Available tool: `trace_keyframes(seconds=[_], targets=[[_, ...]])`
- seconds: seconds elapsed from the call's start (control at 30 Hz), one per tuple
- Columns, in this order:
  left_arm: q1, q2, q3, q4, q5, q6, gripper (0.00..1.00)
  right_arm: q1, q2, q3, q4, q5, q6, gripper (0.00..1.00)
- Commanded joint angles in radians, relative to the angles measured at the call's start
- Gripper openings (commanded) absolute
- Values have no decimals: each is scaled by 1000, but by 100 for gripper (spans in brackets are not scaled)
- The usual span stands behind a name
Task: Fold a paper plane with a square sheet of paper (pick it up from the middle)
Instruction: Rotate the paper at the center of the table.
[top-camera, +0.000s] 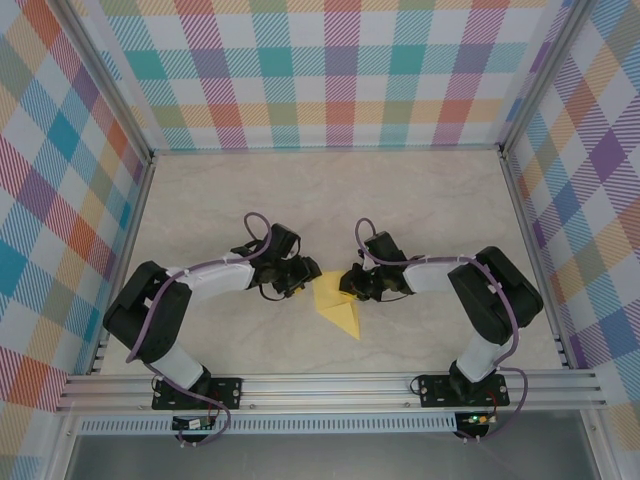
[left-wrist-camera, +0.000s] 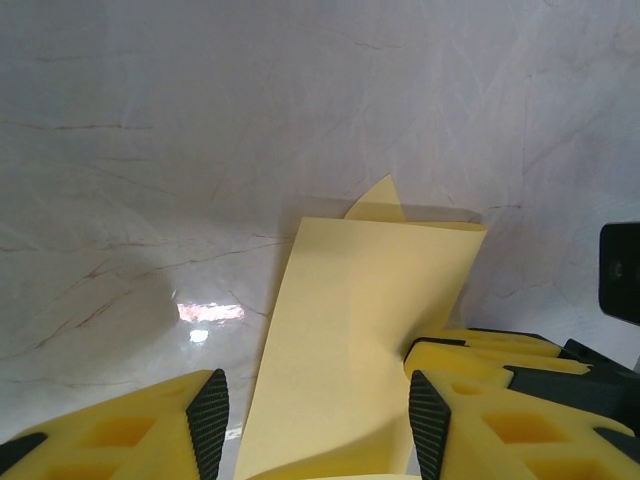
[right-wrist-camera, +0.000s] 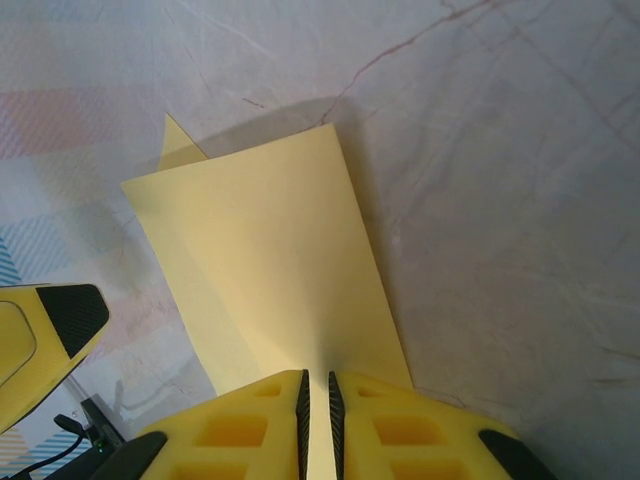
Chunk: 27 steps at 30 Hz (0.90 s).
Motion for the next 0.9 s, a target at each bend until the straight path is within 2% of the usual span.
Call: trace_keyframes(seconds=[0.0,0.17,0.3,0.43,0.63,0.87], targets=[[10,5,29,-9,16,18,53,-7,11,-18,-92,32,1,19],[8,-16,7,-17,7,14,53,-8,-132,43,-205,39,-111,27],[8,-41,1,-41,-17,25,53,-7,-280,92,-350,110,-216,36],[7,-61,-4,-49,-27,30,53,21,-378,92,-430,80,-316,36],[4,-67,-1,-44,-18,37,54,121,-361,20,-379,-4,-251,29],[-6,-46,4,-37,-4,41,54,129,-319,-57,-273,1,-185,27]])
